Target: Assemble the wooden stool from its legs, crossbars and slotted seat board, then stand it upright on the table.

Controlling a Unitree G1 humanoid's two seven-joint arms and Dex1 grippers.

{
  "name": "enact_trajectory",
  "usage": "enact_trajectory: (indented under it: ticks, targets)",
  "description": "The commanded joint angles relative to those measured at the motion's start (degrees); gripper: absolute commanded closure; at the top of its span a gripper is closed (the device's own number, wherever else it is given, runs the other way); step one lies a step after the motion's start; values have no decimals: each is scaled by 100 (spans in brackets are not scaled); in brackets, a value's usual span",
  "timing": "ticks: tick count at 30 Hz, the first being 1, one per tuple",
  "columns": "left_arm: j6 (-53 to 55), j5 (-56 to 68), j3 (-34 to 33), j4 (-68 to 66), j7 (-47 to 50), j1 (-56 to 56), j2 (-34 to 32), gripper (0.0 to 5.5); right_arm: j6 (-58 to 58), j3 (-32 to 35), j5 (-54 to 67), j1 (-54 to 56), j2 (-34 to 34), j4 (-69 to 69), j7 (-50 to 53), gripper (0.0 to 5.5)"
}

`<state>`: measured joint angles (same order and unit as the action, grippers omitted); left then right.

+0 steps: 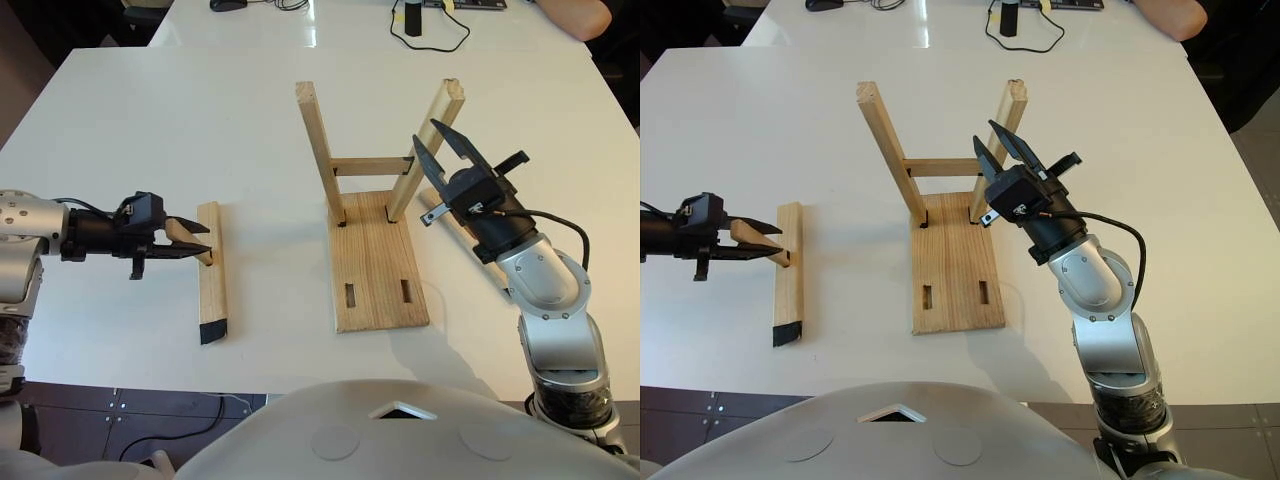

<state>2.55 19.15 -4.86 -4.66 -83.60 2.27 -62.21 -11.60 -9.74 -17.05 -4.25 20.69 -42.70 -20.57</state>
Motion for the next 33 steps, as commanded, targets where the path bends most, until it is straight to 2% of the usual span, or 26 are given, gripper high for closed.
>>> enact_trajectory:
  ticks: [1, 10, 33]
  targets:
    - [-63, -296, 326, -186, 172, -187, 260, 421, -17, -45, -31, -9, 22, 12, -37, 436]
    - [307, -90, 629, -527, 308, -51, 825, 421, 66, -57, -19, 65, 118, 191, -107, 436]
    - [506, 94, 614, -1113, 725, 13, 1329, 421, 210, 38, -19, 33, 282, 484, -162, 436]
